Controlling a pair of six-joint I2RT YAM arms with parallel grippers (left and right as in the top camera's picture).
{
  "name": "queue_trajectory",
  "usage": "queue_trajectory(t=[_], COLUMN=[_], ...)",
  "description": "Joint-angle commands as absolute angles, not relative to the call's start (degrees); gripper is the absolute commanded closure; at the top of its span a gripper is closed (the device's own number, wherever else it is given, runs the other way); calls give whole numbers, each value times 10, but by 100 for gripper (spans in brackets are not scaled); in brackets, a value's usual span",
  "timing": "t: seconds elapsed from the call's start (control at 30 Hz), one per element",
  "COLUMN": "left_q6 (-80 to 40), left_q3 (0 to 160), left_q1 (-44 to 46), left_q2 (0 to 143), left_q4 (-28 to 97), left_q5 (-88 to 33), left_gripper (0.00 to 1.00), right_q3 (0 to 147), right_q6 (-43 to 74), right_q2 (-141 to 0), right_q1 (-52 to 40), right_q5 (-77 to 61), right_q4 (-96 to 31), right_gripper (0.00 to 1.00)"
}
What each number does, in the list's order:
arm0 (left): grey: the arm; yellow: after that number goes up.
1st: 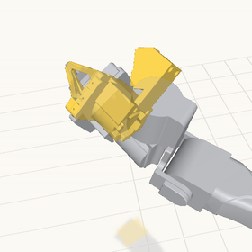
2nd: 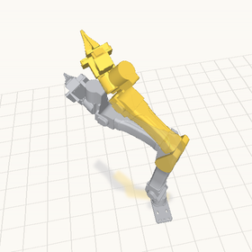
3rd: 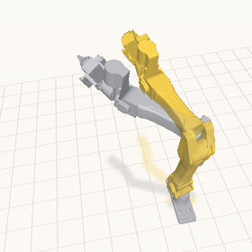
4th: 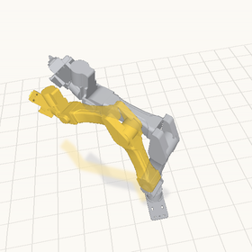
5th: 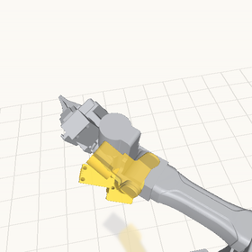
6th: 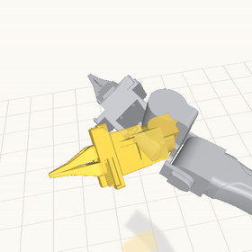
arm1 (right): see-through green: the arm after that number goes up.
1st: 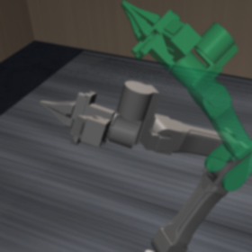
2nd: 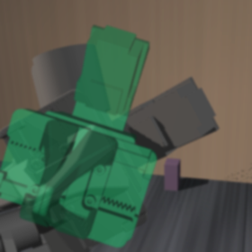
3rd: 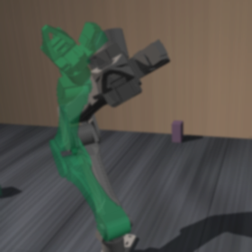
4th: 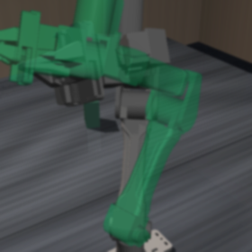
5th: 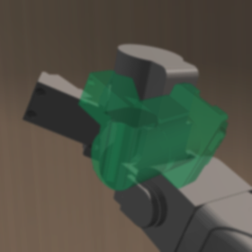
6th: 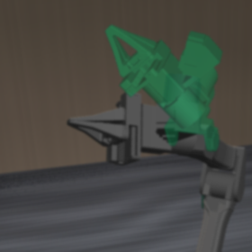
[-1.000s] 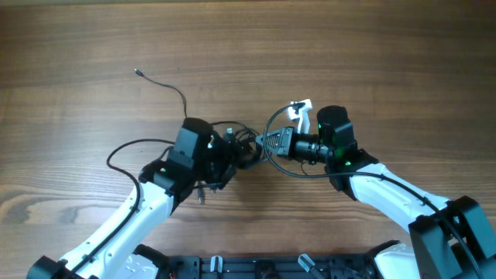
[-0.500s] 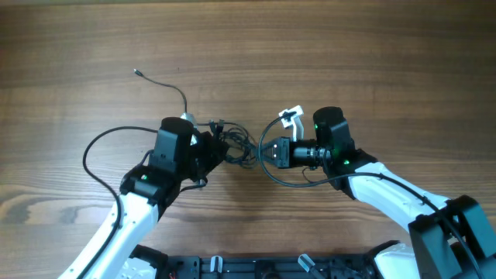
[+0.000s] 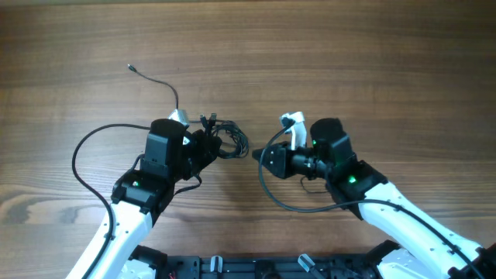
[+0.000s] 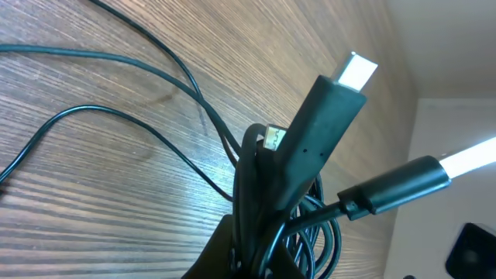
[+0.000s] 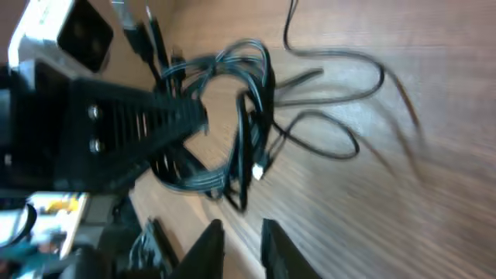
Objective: Untangle cables
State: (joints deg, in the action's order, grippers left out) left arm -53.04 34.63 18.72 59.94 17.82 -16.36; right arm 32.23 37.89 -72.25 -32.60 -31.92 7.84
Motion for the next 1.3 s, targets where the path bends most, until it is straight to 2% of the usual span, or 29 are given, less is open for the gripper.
queue_trajectory(t=[0.0, 0.03, 0.23, 0.37, 0.43, 0.5, 0.6, 0.63, 0.67, 0.77, 0.93, 0.97, 1.03, 1.17, 1.27], left_q6=[-541, -545, -545, -545, -545, -545, -545, -545, -545, -545, -544, -544, -542, -542, -542], left_q3=[347, 347, 347, 347, 347, 347, 347, 347, 347, 347, 347, 347, 347, 347, 347], left_q1=[185, 185, 185, 185, 185, 185, 185, 185, 185, 185, 185, 185, 185, 185, 185], left_q2=[592, 592, 592, 592, 592, 592, 592, 592, 592, 592, 592, 592, 592, 592, 592], left_q4=[176, 176, 176, 176, 176, 177, 177, 177, 177, 176, 176, 176, 178, 178, 178], left_q5=[-174, -176, -187, -187, -187, -186, -187, -186, -187, -187, -195, -195, -195, -186, -186], left_gripper=[96, 96, 96, 96, 96, 96, 96, 96, 96, 96, 96, 96, 96, 96, 96], right_q3=[324, 324, 324, 324, 324, 324, 324, 324, 324, 324, 324, 324, 324, 324, 324], right_q6=[392, 391, 390, 392, 391, 389, 389, 390, 396, 455, 465, 452, 417, 404, 387], right_q2=[-718, -718, -734, -786, -790, -790, -790, -790, -790, -793, -804, -803, -772, -673, -674], right_q1=[-349, -352, -367, -392, -396, -396, -396, -396, -396, -396, -396, -396, -385, -378, -391], right_q5=[-225, -218, -193, -198, -197, -192, -187, -171, -135, -75, -97, -124, -149, -204, -159], right_q4=[109, 117, 153, 194, 189, 188, 171, 158, 136, 96, 110, 119, 81, 14, 37], right_gripper=[82, 78, 76, 85, 94, 95, 88, 81, 78, 81, 81, 79, 65, 63, 63])
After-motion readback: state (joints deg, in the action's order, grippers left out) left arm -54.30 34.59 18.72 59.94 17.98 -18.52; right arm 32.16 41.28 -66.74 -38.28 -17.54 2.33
